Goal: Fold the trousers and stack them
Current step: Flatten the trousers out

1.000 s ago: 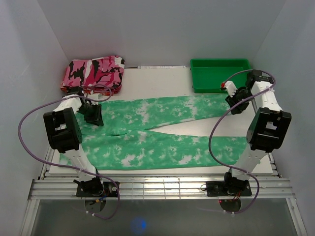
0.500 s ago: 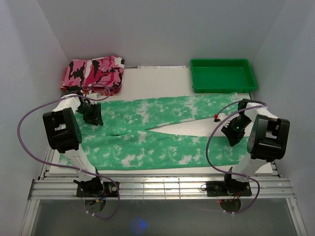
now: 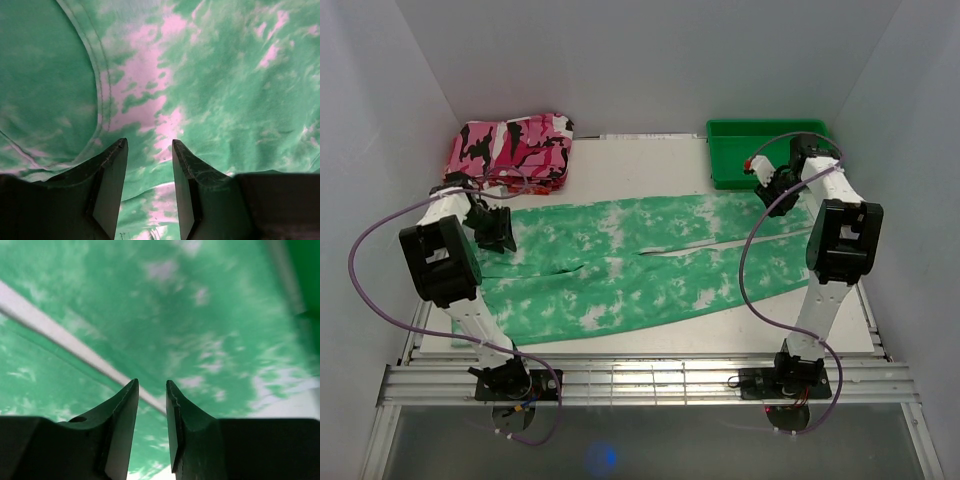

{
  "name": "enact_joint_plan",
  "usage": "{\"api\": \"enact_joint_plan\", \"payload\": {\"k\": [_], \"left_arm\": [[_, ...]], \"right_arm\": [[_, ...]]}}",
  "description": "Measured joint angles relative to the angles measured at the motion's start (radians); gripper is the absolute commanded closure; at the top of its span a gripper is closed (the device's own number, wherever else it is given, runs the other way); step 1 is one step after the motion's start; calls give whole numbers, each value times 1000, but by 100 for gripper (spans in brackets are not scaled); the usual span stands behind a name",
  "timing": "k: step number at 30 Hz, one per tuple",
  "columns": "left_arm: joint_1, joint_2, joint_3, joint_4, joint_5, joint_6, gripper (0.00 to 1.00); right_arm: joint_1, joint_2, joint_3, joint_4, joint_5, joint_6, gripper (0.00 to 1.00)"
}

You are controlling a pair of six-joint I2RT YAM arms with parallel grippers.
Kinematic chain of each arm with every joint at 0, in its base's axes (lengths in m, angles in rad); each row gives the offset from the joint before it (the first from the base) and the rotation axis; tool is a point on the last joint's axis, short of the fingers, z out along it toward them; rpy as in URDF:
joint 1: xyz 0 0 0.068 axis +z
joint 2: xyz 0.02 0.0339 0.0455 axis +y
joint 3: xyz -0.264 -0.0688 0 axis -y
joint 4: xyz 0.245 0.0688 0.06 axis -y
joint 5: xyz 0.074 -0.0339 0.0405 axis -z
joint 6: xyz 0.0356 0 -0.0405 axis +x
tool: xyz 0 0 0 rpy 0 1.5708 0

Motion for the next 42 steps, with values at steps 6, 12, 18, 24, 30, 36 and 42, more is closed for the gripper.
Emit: {"api": "enact_joint_plan", "payload": {"k": [6, 12, 18, 24, 30, 36, 42], "left_arm": [[0, -19, -90, -1, -27, -10, 49], [8, -51, -165, 27, -66, -12, 50], [55, -27, -139, 10, -69, 22, 51], [62, 54, -18, -46, -91, 132, 51], [63, 116, 85, -79, -63, 224, 49], [58, 117, 140, -121, 60, 323, 42], [58, 52, 230, -64, 169, 351, 30]], "right_arm": [[3, 119, 214, 52, -35, 7, 63], [3, 179, 158, 89, 26, -29, 66], [0, 48, -77, 185, 80, -57, 68], [2, -108, -305, 203, 98, -48, 69], [1, -206, -431, 190, 102, -32, 65], [-19, -154, -319, 5, 63, -15, 1], [-53, -6, 142, -196, -42, -68, 5]]}}
